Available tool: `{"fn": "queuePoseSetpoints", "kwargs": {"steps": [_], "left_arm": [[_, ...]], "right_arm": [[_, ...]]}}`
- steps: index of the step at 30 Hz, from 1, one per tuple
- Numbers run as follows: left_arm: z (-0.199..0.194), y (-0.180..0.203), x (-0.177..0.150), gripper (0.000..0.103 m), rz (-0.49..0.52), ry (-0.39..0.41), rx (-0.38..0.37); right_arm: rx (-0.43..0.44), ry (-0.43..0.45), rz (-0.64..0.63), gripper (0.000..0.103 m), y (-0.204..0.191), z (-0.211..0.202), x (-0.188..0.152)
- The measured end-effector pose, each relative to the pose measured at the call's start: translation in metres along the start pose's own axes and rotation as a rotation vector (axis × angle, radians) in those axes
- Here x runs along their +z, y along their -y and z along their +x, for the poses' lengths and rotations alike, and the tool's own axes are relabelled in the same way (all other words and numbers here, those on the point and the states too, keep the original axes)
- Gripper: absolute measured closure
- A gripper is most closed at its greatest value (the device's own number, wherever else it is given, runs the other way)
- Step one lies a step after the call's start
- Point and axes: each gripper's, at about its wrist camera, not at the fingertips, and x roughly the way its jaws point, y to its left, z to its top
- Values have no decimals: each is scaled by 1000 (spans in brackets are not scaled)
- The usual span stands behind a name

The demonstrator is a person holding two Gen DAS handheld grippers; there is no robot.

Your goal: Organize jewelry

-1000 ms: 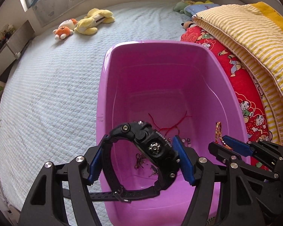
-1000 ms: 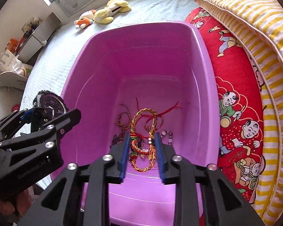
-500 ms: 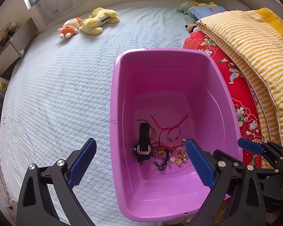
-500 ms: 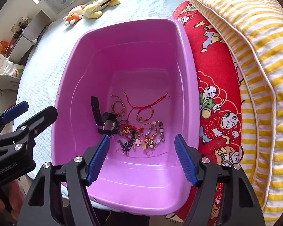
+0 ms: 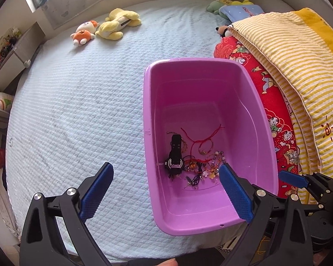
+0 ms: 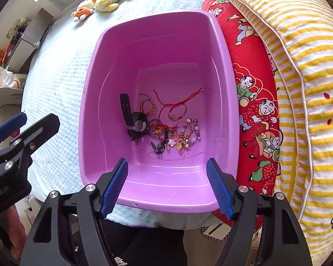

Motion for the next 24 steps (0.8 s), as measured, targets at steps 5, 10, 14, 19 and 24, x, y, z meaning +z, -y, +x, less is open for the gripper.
{"fn": "queuePoseSetpoints", "kwargs": {"steps": [5, 10, 14, 19, 24], "left_arm": [[-8, 2, -7, 9, 33, -6, -11], [-14, -3, -12, 9, 45, -7, -12], [-17, -10, -14, 9, 36, -13, -15], [-21, -14, -14, 9, 38, -11, -16], [-23, -15, -13, 9, 45, -8, -21]], "right_arm": [[-6, -2, 7, 33, -9, -8, -8], [-15, -1, 9, 33, -16, -11, -13], [-20, 3, 19, 33, -20, -14, -15], [-31, 11, 21, 33, -26, -17, -19], [-38, 16, 22, 33, -29, -20, -19]]}}
